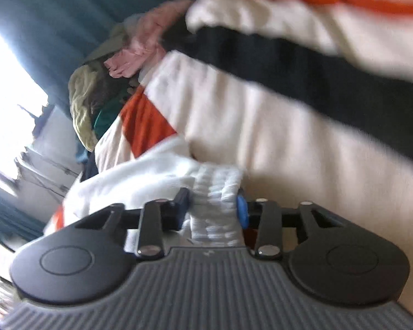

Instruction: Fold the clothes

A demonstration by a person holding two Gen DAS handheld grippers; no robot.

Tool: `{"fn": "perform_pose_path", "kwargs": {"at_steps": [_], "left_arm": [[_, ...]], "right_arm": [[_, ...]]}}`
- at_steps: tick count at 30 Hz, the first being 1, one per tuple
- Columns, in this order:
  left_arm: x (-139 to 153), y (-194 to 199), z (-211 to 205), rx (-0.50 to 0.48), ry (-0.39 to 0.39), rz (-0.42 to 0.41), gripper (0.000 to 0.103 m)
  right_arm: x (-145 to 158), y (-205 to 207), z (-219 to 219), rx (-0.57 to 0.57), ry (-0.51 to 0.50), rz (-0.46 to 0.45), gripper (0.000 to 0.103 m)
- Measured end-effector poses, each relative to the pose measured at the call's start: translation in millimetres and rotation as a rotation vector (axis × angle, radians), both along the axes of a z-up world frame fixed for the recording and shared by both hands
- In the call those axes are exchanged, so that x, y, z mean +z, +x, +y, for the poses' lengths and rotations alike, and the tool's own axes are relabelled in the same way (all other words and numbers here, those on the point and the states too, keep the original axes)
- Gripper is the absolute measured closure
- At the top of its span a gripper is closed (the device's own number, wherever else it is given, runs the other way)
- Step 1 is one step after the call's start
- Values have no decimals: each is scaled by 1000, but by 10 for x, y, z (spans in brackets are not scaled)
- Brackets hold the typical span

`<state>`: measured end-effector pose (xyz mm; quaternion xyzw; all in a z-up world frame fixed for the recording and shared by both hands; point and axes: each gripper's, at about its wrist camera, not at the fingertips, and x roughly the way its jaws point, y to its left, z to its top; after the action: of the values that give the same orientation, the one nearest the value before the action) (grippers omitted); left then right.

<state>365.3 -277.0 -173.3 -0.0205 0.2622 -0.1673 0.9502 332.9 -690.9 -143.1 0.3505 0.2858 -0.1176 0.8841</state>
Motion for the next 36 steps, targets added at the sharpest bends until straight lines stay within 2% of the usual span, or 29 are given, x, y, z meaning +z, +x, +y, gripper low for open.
{"fn": "perform_pose_path", "kwargs": {"at_steps": [1,4,7,9,13,16,19,22,23,26,28,31,32,33,34,35,36], "left_arm": [[-2,-2,2,-2,-2,-1,0],[-9,-10,5,-6,-6,-6,0],[-9,-23,3,-11,-12,-10,0],[-9,-30,2,-14,-13,-13,0],[-14,-44,-10,-19,-11,-19,0],[-13,-48,-14,-20,-10,-23,0],[-15,-47,-14,-20,-11,-23,0],[-14,-44,-15,-20,-11,-22,0],[-14,-44,-14,-20,-11,-22,0],[-13,-42,-14,-20,-10,-22,0],[-16,-39,-13,-21,-11,-22,0],[-32,-19,12,-27,-26,-11,0],[-35,-17,15,-28,-29,-10,0],[-35,-17,14,-27,-28,-10,0],[-34,-18,10,-26,-26,-12,0],[-34,-18,10,-27,-26,-12,0],[-34,-16,12,-27,-28,-11,0]], "right_arm": [[124,10,62,1,-66,-29,94],[505,-18,150,-34,-144,-171,95],[694,-3,176,-73,-230,-229,95],[682,72,155,-85,-276,-207,95],[311,290,100,-93,-344,-54,93],[3,376,44,-124,-326,15,86],[-12,179,6,-180,-243,-52,79],[79,-58,9,-207,-215,-110,51],[110,-154,12,-207,-202,-138,35],[151,-402,29,-196,-160,-171,32],[99,-527,64,-167,-106,-150,33],[-52,-638,170,-128,-45,-114,33],[-62,-653,231,-122,-60,-117,43],[-34,-656,297,-114,-95,-131,61],[-6,-659,364,-106,-130,-146,63],[31,-652,408,-104,-161,-157,86],[86,-625,409,-114,-183,-164,93]]}}
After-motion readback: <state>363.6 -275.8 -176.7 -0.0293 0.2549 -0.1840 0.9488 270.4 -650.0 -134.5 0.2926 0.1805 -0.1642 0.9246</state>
